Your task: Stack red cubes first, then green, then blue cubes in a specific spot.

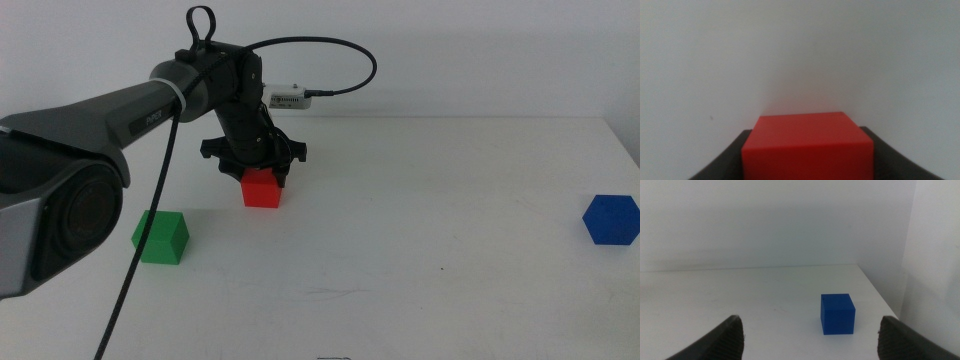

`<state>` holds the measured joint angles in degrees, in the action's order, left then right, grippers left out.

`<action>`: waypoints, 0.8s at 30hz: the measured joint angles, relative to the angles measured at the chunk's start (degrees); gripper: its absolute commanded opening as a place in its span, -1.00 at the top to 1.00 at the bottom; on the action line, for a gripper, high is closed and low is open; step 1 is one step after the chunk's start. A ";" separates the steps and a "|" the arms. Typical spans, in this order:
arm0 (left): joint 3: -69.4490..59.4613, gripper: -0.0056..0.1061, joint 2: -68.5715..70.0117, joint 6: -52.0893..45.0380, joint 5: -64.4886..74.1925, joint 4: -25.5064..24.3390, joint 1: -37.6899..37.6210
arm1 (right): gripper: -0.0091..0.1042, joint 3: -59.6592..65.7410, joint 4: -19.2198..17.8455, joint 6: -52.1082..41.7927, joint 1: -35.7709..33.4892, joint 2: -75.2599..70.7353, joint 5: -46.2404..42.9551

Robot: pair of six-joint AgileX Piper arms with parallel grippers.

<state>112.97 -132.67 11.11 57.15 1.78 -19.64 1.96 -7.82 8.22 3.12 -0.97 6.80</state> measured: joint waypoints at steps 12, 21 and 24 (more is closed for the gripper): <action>-11.25 0.93 13.70 9.78 1.45 -1.78 -5.22 | -0.82 0.00 0.00 0.00 0.00 0.00 0.00; -16.39 0.93 15.78 27.63 -0.61 -10.43 -16.86 | -0.82 0.00 0.00 0.00 0.00 0.00 0.00; -16.39 0.93 14.70 31.72 -0.74 -11.27 -19.33 | -0.82 0.00 0.00 0.00 0.00 0.00 0.00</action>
<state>96.59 -117.97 42.82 56.41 -9.50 -38.98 1.96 -7.82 8.22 3.12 -0.97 6.80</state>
